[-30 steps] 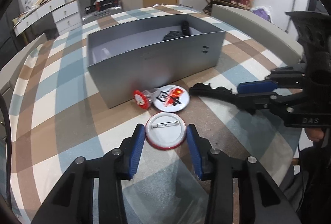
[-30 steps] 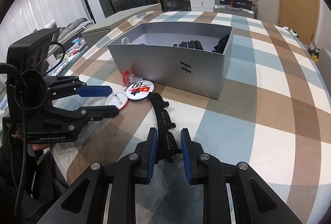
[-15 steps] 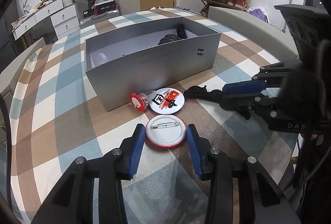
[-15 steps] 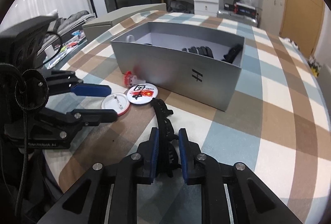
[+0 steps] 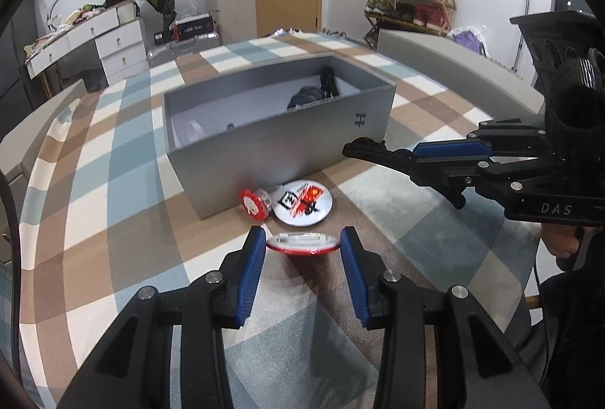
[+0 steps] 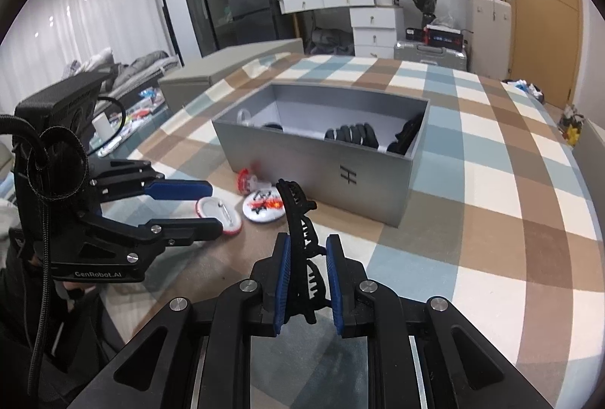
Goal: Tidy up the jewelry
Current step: 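Lift the black clip with the right gripper while the left grasps the round pin badge, then carry the pin badge with the left gripper and the clip with the right over the box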
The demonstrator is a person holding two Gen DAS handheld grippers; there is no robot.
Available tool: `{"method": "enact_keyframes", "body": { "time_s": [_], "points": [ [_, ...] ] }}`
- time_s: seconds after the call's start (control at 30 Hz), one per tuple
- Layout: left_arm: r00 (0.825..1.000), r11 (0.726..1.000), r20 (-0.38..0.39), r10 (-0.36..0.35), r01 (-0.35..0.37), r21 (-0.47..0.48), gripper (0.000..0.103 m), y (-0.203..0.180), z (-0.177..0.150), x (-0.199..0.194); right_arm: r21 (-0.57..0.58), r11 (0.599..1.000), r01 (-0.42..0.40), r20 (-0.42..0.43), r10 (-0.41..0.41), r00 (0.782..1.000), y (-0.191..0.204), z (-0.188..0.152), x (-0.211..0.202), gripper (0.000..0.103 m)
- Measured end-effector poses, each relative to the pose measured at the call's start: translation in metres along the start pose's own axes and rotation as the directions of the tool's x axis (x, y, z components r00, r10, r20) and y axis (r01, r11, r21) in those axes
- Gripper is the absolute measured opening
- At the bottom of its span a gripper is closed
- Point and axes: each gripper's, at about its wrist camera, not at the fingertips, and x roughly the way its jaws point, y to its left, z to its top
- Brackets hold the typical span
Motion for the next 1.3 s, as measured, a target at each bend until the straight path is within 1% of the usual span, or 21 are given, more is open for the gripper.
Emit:
{"method": "enact_keyframes", "body": {
  "time_s": [0.07, 0.17, 0.27, 0.43, 0.8, 1.17, 1.3],
  "points": [
    [1.000, 1.000, 0.019, 0.001, -0.001, -0.003, 0.035, 0.000, 0.001, -0.004, 0.003, 1.000, -0.007, 0.025, 0.006, 1.000, 0.001, 0.002, -0.005, 0.018],
    [1.000, 1.000, 0.025, 0.000, 0.000, -0.003, 0.035, 0.000, 0.003, -0.004, 0.007, 1.000, -0.008, 0.041, 0.008, 0.999, 0.001, 0.005, -0.010, 0.018],
    [1.000, 1.000, 0.022, 0.000, 0.000, -0.006, 0.035, 0.001, 0.002, -0.001, 0.010, 1.000, -0.008, 0.039, 0.008, 0.999, 0.000, 0.005, -0.009, 0.018],
    [0.999, 1.000, 0.037, -0.001, 0.001, -0.009, 0.035, 0.002, 0.003, -0.005, 0.010, 1.000, -0.015, 0.046, 0.015, 0.999, 0.000, 0.005, -0.010, 0.018],
    [0.997, 1.000, 0.080, -0.005, 0.006, -0.018, 0.035, 0.004, 0.007, -0.014, 0.040, 0.999, -0.023, 0.095, 0.019, 0.995, -0.004, 0.010, -0.021, 0.018],
    [0.995, 1.000, 0.098, -0.007, 0.010, -0.030, 0.035, 0.006, 0.009, -0.017, 0.031, 0.999, -0.027, 0.081, 0.024, 0.996, -0.002, 0.011, -0.016, 0.018],
    [0.993, 0.999, 0.116, -0.011, 0.016, -0.040, 0.035, 0.008, 0.011, -0.021, 0.041, 0.999, -0.026, 0.096, 0.022, 0.995, -0.004, 0.012, -0.020, 0.018]
  ]
}}
